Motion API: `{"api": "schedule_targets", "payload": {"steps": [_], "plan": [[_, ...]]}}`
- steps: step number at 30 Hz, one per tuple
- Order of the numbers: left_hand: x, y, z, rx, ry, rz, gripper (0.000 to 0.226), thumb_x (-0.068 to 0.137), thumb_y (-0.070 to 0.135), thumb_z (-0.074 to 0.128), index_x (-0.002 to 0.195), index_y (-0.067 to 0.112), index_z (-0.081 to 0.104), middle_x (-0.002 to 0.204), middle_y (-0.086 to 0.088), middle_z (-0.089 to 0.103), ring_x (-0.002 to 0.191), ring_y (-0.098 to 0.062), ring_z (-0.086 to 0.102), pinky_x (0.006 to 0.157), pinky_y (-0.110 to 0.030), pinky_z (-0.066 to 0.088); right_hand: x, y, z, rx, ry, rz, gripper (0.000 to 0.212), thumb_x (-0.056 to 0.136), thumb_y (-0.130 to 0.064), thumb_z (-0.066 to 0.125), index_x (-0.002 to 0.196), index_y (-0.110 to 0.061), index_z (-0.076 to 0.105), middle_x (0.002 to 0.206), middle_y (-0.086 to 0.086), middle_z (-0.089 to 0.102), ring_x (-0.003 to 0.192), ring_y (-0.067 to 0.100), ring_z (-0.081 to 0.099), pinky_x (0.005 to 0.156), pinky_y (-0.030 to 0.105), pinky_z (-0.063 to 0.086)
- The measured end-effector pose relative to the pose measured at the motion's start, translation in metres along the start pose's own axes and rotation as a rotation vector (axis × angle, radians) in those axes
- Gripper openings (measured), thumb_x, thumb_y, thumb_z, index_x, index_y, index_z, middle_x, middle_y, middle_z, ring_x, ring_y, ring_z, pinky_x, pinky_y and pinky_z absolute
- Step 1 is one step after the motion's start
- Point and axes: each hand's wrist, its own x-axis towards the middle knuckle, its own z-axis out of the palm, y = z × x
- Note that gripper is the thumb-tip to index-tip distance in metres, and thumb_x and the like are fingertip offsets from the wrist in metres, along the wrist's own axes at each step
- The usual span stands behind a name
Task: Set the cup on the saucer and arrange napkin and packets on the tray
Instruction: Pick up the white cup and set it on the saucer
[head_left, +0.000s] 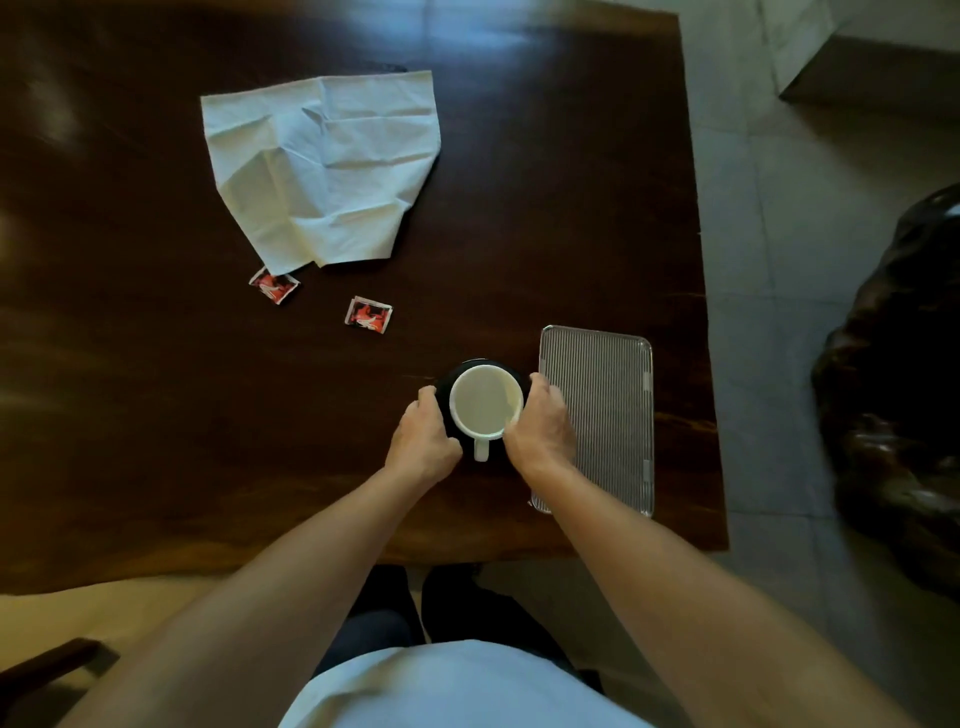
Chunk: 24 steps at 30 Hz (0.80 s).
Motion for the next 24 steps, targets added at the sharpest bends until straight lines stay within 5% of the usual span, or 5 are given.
{"api": "schedule_targets", "payload": {"steps": [3,12,24], "plan": [[-0.009,-0.001,-0.013,0.061,0.038,0.029,0.058,0.083,0.008,0.07,0.135,0.018,0.045,0.122,-0.004,0.058,0.098,-0.013,0.053,0.074,-0.031,0.05,-0.008,-0.006,-0.005,-0.046,0.024,-0.09,0.043,0.09,-0.01,0.062,0.132,-0.016,0.053,0.121,0.004,0.058,0.112,0.022,0.051,0.079,0.033,0.046],[-0.032,-0.011,-0.061,0.146,0.078,0.093,0.028,0.094,0.021,0.062,0.121,0.02,0.059,0.104,0.001,0.064,0.09,-0.014,0.063,0.079,-0.038,0.06,-0.034,-0.05,-0.006,-0.025,-0.056,-0.313,0.02,0.096,-0.019,0.058,0.11,-0.013,0.071,0.111,0.005,0.064,0.105,0.023,0.061,0.082,0.038,0.058],[-0.007,-0.051,-0.153,0.156,0.101,0.086,0.02,0.095,0.025,0.062,0.114,0.024,0.06,0.089,0.008,0.061,0.082,-0.009,0.062,0.07,-0.029,0.055,-0.025,-0.153,0.018,-0.099,-0.189,-0.356,0.011,0.093,-0.027,0.063,0.097,-0.023,0.072,0.101,-0.001,0.067,0.09,0.017,0.064,0.077,0.034,0.056]]}}
